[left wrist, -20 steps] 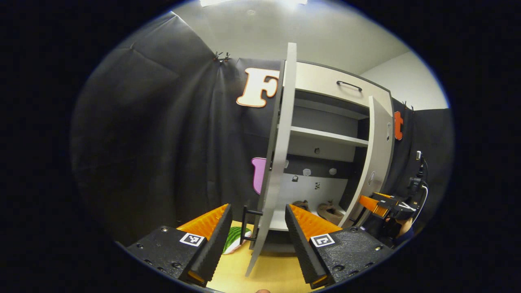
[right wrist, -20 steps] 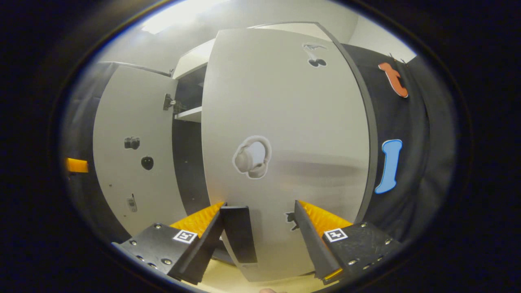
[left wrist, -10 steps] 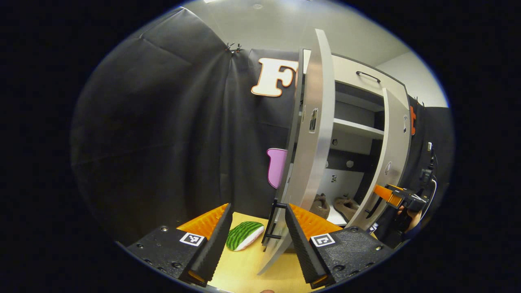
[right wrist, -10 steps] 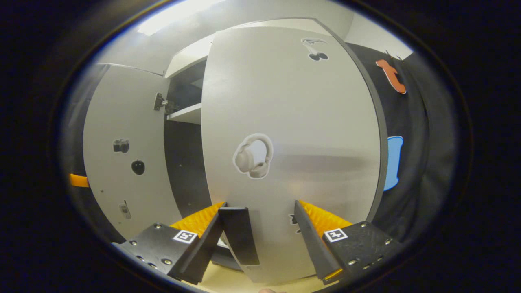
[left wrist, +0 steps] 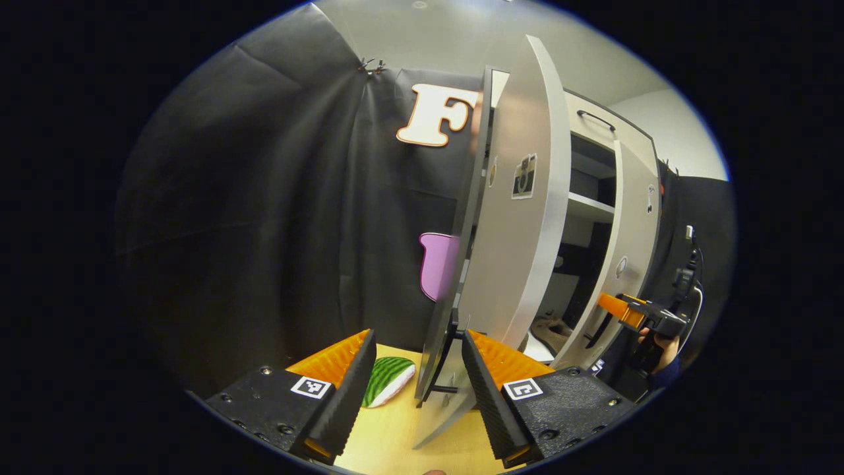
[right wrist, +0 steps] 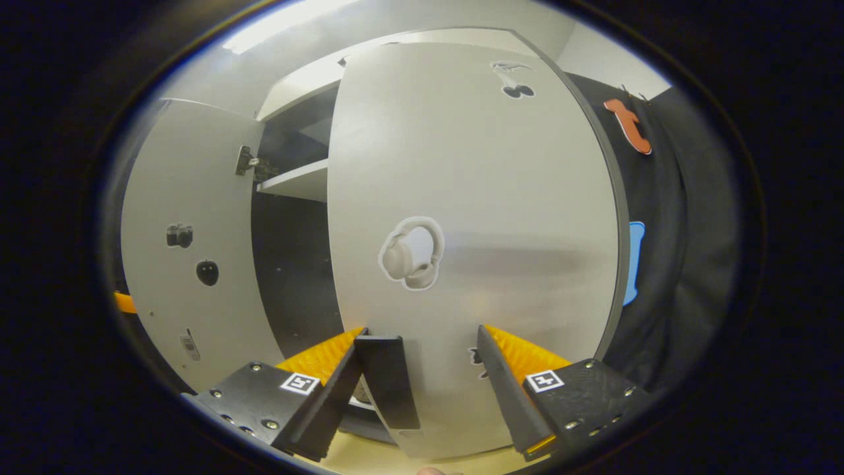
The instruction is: Grab one shoe with the right hand and put it into the shoe cabinet, grab the other shoe with the left hand and put it into the shoe cabinet; then close the right door with the right hand and the left door with the left hand.
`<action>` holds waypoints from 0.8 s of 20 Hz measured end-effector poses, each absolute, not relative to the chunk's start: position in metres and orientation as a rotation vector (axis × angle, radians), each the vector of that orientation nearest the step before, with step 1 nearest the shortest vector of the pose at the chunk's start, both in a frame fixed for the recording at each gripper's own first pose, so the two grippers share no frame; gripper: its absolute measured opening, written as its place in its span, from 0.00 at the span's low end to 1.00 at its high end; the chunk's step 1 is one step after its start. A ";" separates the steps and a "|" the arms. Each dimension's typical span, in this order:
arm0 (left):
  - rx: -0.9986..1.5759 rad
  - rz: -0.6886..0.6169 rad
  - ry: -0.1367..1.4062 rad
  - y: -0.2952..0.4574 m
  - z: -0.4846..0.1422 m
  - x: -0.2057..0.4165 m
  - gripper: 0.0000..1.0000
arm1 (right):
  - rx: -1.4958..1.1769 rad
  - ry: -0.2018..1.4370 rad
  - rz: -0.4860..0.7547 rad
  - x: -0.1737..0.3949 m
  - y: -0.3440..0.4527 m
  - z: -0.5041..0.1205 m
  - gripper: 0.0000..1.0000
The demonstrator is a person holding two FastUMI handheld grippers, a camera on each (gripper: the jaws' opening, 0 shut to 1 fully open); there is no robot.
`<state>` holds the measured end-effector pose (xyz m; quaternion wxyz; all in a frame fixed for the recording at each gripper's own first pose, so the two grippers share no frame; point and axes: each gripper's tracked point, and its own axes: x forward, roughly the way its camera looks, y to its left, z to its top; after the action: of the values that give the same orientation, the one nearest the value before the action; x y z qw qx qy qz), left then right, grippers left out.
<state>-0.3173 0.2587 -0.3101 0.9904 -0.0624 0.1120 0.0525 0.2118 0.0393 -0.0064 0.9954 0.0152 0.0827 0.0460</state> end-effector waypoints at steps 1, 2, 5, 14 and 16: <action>-0.117 0.104 0.229 0.258 -0.312 -0.316 0.80 | 0.026 0.165 0.088 0.212 0.039 -0.006 0.98; -0.104 0.105 0.233 0.261 -0.313 -0.314 0.80 | 0.019 0.165 0.084 0.212 0.039 -0.006 0.98; -0.085 0.085 0.230 0.258 -0.312 -0.312 0.80 | -0.016 0.156 0.079 0.207 0.038 -0.005 0.97; -0.049 -0.016 0.233 0.222 -0.313 -0.307 0.70 | -0.022 0.081 0.066 0.170 0.028 0.025 0.97; -0.044 -0.047 0.233 0.210 -0.314 -0.304 0.82 | -0.026 0.079 0.054 0.161 0.020 0.028 0.98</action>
<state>-0.3039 0.2104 -0.3145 0.9927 -0.0218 0.1162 -0.0233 0.1609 0.0201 0.0279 0.9988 -0.0128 0.0396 0.0272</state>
